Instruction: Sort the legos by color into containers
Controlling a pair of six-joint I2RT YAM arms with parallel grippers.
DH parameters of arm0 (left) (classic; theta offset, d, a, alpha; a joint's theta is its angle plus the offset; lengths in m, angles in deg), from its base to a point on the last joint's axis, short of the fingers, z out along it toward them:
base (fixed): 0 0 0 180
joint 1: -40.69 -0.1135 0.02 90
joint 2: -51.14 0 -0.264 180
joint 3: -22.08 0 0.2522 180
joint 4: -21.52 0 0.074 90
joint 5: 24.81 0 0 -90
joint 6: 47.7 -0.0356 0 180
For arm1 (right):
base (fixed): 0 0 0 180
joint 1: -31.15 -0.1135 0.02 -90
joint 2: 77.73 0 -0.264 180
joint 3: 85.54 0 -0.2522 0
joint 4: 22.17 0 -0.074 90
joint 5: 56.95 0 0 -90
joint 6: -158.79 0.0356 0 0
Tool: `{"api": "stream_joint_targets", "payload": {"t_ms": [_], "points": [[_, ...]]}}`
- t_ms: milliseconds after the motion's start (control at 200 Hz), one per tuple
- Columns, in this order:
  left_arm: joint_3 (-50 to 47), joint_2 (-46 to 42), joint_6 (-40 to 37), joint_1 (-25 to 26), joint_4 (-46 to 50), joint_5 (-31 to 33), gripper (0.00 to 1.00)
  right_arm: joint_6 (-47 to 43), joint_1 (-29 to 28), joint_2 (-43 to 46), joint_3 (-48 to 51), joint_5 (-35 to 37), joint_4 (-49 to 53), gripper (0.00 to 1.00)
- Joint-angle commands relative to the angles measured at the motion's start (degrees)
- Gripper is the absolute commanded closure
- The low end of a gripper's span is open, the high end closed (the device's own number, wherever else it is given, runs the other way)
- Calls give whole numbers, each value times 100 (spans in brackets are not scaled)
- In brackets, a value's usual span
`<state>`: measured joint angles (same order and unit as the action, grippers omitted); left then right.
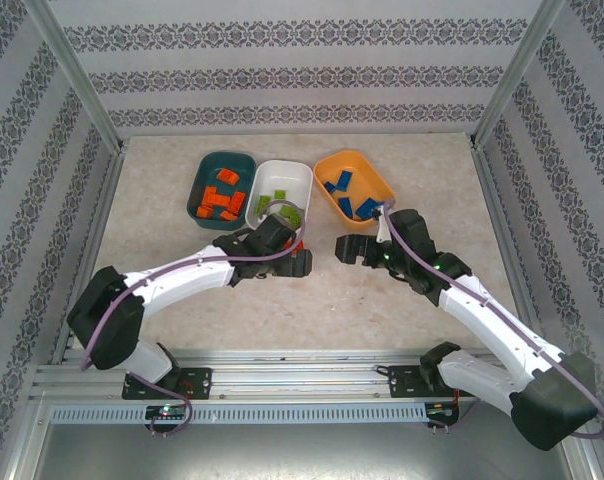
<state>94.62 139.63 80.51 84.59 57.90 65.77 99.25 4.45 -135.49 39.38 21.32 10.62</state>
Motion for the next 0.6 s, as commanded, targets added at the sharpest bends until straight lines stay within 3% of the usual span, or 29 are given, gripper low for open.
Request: {"api": "stream_joint_targets", "payload": {"t_ms": [0, 345, 505, 595], "points": [[258, 264, 84, 125, -54, 328, 0, 123, 66, 144, 202, -231, -83, 2], [694, 1017, 484, 167, 191, 636, 0, 56, 168, 44, 325, -324, -83, 2], [893, 1258, 1239, 163, 550, 1216, 0, 99, 201, -16, 404, -388, -149, 2], [1014, 1448, 1324, 145, 534, 950, 0, 124, 200, -2, 430, -383, -154, 2]]}}
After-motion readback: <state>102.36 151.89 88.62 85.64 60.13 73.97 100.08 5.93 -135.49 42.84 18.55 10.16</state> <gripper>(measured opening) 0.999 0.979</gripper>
